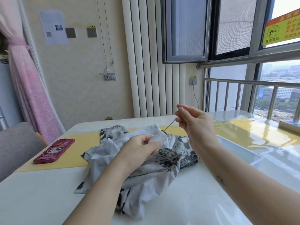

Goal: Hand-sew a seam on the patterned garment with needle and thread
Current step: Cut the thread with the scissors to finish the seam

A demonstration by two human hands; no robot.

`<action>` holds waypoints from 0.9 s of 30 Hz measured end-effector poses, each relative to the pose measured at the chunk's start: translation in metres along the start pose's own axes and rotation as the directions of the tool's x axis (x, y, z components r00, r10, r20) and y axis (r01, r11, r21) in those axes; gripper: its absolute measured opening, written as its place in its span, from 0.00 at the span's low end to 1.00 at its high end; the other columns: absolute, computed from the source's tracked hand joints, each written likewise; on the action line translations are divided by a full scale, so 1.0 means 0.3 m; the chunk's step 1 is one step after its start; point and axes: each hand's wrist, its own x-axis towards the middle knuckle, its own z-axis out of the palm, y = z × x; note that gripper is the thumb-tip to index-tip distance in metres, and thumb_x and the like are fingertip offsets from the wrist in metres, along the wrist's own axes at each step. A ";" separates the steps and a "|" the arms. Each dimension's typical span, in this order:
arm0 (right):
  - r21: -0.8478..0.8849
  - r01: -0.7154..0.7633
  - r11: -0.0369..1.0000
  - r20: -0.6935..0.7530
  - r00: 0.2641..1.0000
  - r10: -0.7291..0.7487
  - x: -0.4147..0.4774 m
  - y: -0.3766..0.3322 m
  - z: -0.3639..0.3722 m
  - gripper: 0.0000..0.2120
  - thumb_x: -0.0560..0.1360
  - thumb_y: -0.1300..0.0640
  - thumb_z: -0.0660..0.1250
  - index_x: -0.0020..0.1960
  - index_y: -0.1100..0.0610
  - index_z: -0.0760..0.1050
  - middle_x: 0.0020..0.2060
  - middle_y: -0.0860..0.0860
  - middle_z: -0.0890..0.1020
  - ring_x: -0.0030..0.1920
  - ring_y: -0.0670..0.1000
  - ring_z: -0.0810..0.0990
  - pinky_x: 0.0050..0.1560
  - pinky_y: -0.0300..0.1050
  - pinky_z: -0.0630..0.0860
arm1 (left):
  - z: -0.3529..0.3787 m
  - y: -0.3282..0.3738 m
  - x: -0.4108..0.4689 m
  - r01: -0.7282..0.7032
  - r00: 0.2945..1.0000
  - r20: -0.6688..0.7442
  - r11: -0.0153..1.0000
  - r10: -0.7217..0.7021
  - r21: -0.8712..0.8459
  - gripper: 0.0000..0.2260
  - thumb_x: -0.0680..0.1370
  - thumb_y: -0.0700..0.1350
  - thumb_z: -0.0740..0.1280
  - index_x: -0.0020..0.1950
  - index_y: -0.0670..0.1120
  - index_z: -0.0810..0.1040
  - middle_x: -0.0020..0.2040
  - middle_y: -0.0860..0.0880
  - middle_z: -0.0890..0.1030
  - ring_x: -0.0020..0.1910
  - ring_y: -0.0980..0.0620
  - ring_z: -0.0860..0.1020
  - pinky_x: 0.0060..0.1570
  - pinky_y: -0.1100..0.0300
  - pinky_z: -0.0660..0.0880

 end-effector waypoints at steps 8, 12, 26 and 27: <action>-0.025 0.011 1.000 -0.003 1.000 -0.011 0.008 0.000 -0.008 0.07 0.77 0.64 0.65 0.45 0.55 0.80 0.33 0.50 0.80 0.30 0.43 0.77 0.35 0.34 0.74 | 0.001 -0.002 0.004 0.007 1.000 0.002 1.000 -0.007 0.004 0.06 0.76 0.50 0.68 0.47 0.50 0.81 0.48 0.47 0.84 0.52 0.47 0.81 0.57 0.55 0.74; -0.035 0.003 0.999 0.013 1.000 -0.003 0.005 0.005 -0.007 0.07 0.77 0.64 0.65 0.44 0.55 0.80 0.32 0.50 0.80 0.29 0.43 0.77 0.33 0.33 0.74 | 0.005 0.002 0.003 0.007 1.000 0.005 1.000 -0.007 -0.010 0.06 0.76 0.49 0.68 0.49 0.49 0.81 0.48 0.46 0.84 0.53 0.46 0.81 0.56 0.56 0.74; -0.161 0.082 0.984 0.065 0.995 -0.072 -0.006 0.016 -0.002 0.06 0.76 0.65 0.66 0.46 0.56 0.80 0.32 0.49 0.81 0.28 0.42 0.77 0.33 0.33 0.75 | 0.005 -0.003 0.002 -0.014 1.000 0.007 0.999 0.014 -0.041 0.05 0.76 0.48 0.68 0.44 0.47 0.82 0.39 0.52 0.82 0.44 0.52 0.80 0.52 0.60 0.74; -0.165 0.084 0.983 0.073 0.995 -0.073 -0.009 0.017 -0.001 0.07 0.76 0.65 0.66 0.46 0.56 0.80 0.32 0.50 0.80 0.28 0.42 0.77 0.33 0.33 0.75 | 0.005 -0.004 0.001 -0.019 1.000 0.004 0.999 0.019 -0.039 0.05 0.76 0.48 0.69 0.44 0.47 0.82 0.38 0.52 0.81 0.43 0.53 0.80 0.51 0.61 0.74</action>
